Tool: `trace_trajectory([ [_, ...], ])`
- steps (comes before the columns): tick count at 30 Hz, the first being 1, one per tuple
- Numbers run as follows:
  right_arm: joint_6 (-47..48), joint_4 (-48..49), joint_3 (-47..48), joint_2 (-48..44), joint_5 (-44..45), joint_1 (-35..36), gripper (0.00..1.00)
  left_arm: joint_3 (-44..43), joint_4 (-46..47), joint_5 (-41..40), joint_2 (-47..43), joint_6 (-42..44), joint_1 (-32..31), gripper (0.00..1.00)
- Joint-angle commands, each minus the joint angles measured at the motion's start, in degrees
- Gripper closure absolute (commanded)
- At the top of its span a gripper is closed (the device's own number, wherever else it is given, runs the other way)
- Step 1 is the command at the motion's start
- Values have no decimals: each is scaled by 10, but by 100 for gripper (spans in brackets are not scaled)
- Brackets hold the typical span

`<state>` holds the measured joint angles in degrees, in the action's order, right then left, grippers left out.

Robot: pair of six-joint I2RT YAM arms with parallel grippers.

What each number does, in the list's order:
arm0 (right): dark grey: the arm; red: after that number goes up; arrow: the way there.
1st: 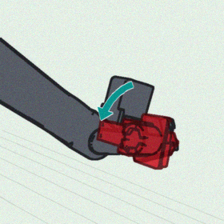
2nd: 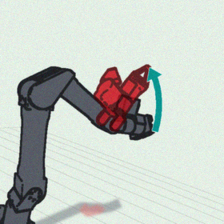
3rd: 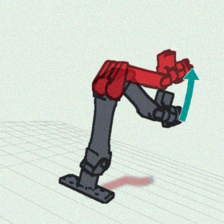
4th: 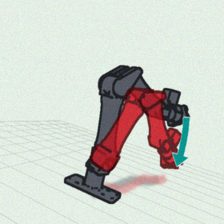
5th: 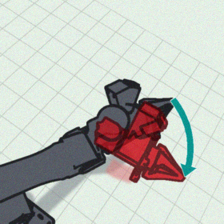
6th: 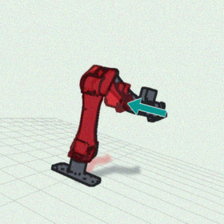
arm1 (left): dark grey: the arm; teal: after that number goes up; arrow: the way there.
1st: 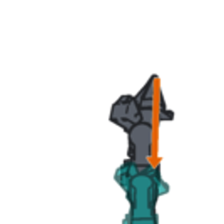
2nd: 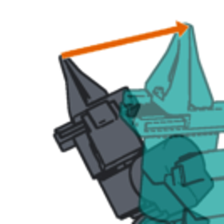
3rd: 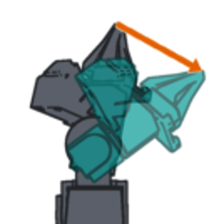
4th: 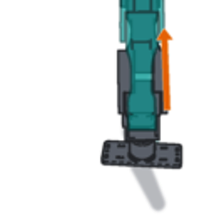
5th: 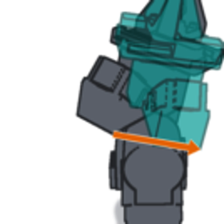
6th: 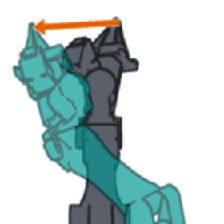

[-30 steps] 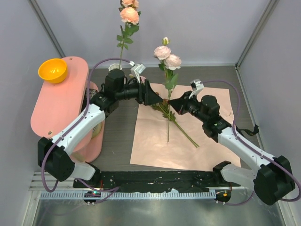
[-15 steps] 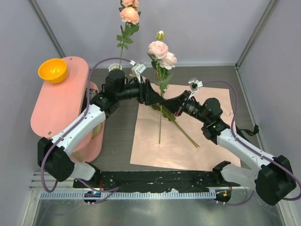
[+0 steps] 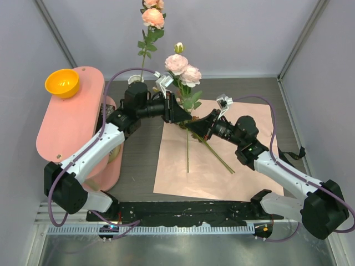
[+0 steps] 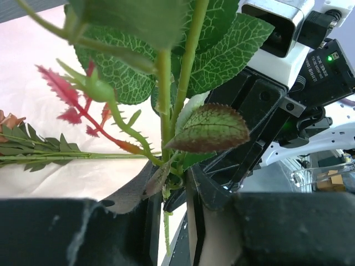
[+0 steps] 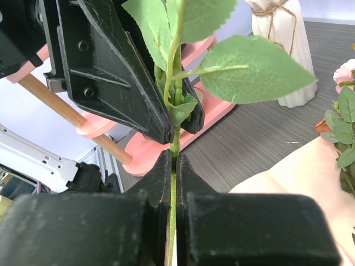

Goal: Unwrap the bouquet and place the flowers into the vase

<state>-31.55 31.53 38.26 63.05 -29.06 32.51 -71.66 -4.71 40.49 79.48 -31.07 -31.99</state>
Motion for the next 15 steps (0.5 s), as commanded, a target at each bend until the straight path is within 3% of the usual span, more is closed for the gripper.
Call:
trace_trajectory([
  [1,32,-6,23,-11,-6,6,99,-8,31,14,-22,11,3,73],
  [4,35,-20,17,-21,-5,7,99,-7,32,13,-26,12,3,64],
  [7,36,-15,2,-35,4,9,99,-6,33,15,-28,13,3,62],
  [11,54,-43,9,-42,8,9,99,-6,32,20,-26,17,3,62],
  [15,69,-61,13,-53,19,9,99,-4,44,32,-22,7,3,69],
])
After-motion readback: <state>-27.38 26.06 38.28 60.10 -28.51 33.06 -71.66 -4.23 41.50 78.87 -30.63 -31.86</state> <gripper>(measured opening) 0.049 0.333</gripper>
